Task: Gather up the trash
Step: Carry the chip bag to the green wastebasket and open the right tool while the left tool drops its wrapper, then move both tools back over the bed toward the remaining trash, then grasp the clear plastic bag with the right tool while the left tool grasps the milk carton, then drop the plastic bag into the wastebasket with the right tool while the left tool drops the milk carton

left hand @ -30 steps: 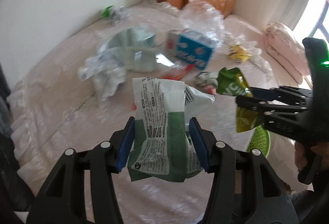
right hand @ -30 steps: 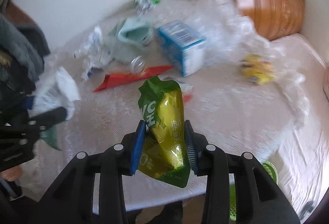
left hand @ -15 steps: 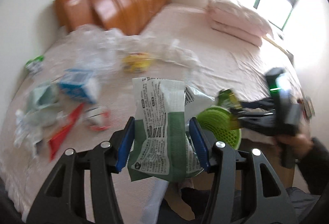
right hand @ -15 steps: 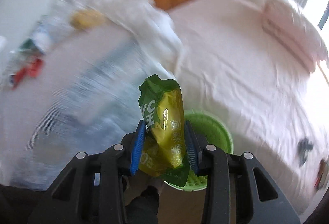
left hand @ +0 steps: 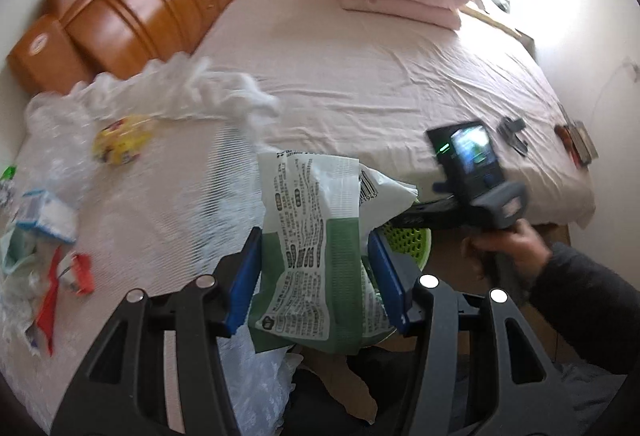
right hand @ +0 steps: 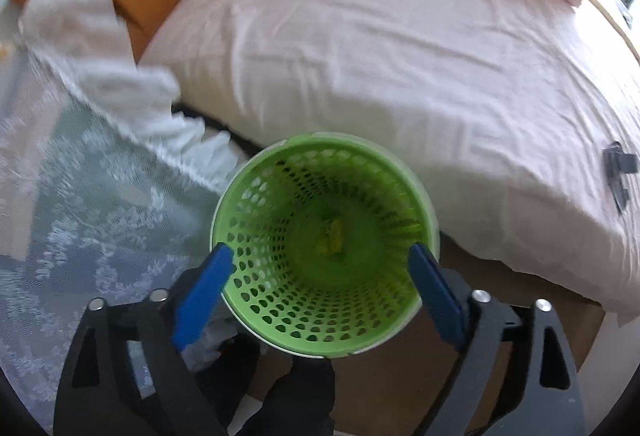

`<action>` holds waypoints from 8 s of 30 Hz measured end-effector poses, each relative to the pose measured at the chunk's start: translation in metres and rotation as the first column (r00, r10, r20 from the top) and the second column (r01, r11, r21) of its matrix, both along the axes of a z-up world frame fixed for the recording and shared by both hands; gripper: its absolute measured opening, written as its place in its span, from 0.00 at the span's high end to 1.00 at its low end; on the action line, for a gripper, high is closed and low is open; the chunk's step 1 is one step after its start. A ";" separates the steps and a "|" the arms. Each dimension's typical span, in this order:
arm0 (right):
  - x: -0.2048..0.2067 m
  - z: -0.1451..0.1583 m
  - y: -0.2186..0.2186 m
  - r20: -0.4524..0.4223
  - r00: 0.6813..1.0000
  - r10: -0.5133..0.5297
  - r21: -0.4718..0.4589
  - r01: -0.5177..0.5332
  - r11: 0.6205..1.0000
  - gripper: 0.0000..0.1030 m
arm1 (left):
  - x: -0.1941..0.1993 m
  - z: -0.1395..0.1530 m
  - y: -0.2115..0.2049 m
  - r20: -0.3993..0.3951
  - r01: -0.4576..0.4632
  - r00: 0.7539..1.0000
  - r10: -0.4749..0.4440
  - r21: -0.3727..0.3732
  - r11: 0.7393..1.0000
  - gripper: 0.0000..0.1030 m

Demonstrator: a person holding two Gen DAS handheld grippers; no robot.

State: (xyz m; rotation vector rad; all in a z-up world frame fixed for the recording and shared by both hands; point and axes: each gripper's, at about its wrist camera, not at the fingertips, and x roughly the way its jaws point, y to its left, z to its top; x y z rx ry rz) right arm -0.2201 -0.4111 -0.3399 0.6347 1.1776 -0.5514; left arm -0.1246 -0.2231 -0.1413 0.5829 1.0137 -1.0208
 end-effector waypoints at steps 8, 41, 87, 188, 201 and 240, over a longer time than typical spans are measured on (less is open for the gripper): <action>-0.081 0.071 -0.031 0.014 0.997 -0.082 -0.173 0.084 0.981 0.03 | -0.025 -0.058 -0.065 -0.097 0.107 0.990 -0.100 0.064 0.992 0.48; 0.034 0.258 0.071 0.273 0.916 0.292 -0.371 -0.180 0.911 0.02 | 0.045 0.078 0.061 0.135 -0.337 0.923 0.360 -0.167 0.927 0.07; 0.328 0.169 0.292 0.079 0.494 0.866 -0.407 -0.777 0.481 0.18 | 0.136 0.058 0.307 0.089 -0.798 0.586 0.805 -0.110 0.593 0.07; 0.023 0.195 0.080 0.246 0.953 0.175 -0.267 -0.107 0.958 0.93 | 0.090 0.046 0.058 -0.106 -0.372 0.924 0.368 -0.025 0.928 0.56; 0.035 -0.060 0.043 -0.049 0.993 0.106 -0.039 -0.108 0.993 0.52 | 0.040 0.032 0.024 -0.022 -0.278 0.960 0.280 0.058 0.959 0.56; -0.101 0.162 -0.013 0.187 0.977 -0.104 -0.290 0.156 0.944 0.03 | -0.029 -0.109 -0.116 -0.169 0.064 0.985 -0.030 0.199 0.978 0.15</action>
